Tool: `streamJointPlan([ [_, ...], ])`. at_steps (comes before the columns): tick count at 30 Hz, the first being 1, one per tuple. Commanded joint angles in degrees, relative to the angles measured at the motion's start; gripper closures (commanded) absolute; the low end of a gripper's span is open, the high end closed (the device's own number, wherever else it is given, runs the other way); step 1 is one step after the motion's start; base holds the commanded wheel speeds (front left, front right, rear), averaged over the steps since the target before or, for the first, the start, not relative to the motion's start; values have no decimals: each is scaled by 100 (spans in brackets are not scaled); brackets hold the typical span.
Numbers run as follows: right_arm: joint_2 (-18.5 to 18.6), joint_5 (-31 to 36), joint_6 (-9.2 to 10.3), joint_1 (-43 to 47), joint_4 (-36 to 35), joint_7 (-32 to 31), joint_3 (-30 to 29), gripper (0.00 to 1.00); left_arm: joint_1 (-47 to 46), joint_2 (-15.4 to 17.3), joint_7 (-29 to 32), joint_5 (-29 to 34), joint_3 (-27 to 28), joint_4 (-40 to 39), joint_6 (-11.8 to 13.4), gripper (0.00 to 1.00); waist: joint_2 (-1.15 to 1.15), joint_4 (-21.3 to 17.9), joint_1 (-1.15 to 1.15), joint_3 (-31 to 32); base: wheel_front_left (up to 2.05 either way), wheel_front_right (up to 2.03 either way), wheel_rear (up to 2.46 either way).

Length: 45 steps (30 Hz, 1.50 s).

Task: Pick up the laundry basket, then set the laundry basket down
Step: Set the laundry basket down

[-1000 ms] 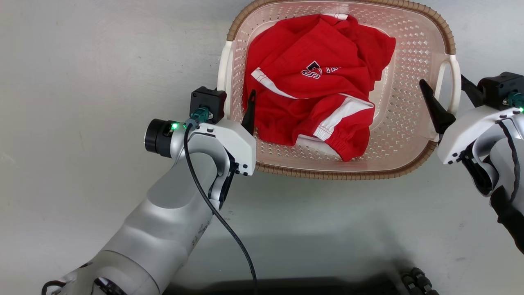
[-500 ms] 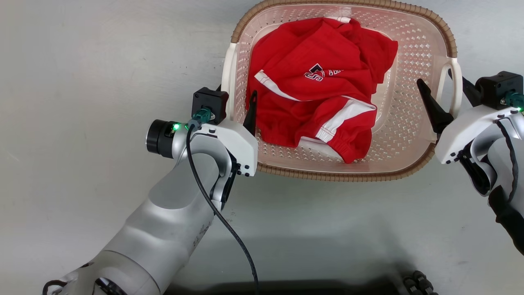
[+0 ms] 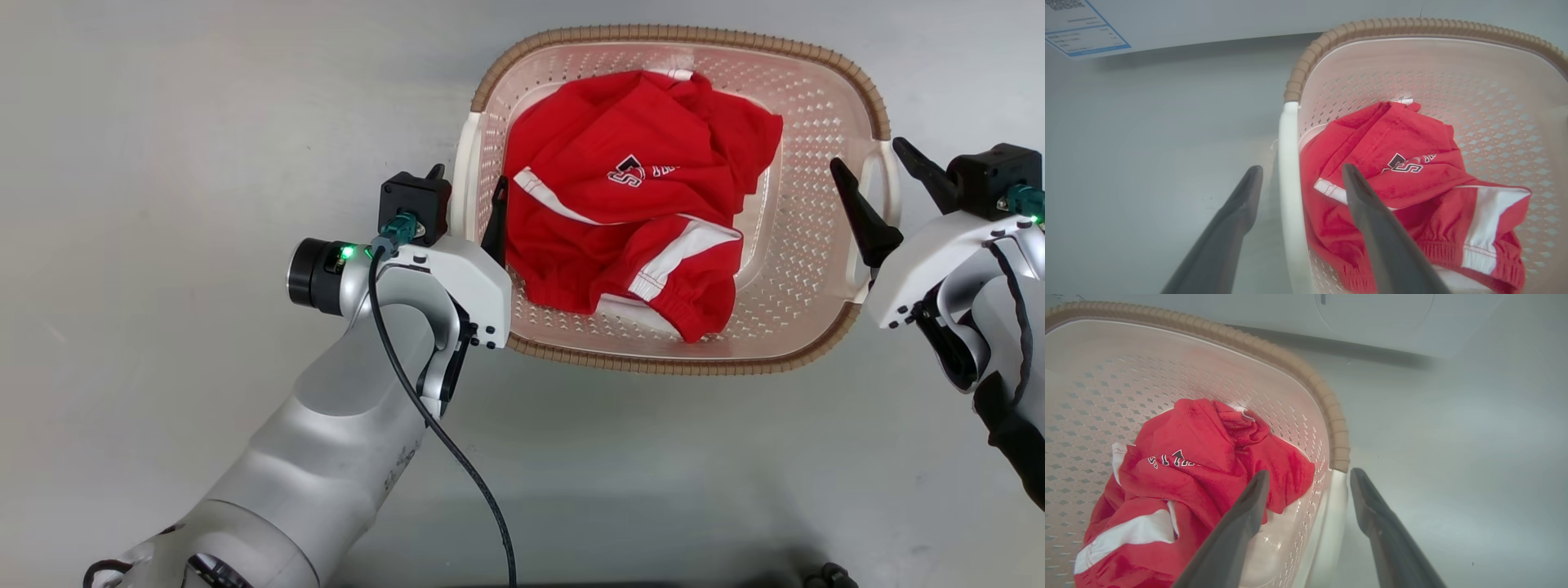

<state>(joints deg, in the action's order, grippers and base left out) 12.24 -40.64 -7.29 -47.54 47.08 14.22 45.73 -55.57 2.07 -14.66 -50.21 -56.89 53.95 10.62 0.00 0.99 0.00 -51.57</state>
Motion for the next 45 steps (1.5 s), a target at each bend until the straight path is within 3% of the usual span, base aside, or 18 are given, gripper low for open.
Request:
streamJointPlan([
  [1,56,93,-20,437,-66,78,12,0,160,81,-34,45,102,-49,10,0,0,14,0,133,0,0,0],
  [9,49,318,-20,488,-167,78,-243,0,379,81,-34,139,288,-271,7,0,0,78,0,675,0,0,0],
  [21,55,1136,-20,1001,-736,78,-1282,0,1302,81,-34,871,1298,-888,-33,0,0,174,0,2084,0,0,0],
  [29,-65,1679,-20,1677,-1233,78,-1995,0,2226,81,-34,1596,2145,-1266,-294,0,0,178,0,3222,0,0,0],
  [45,-144,2363,-20,3060,-2297,78,-2745,0,3932,216,-34,2569,3627,-2178,-815,0,0,93,0,4750,0,0,0],
])
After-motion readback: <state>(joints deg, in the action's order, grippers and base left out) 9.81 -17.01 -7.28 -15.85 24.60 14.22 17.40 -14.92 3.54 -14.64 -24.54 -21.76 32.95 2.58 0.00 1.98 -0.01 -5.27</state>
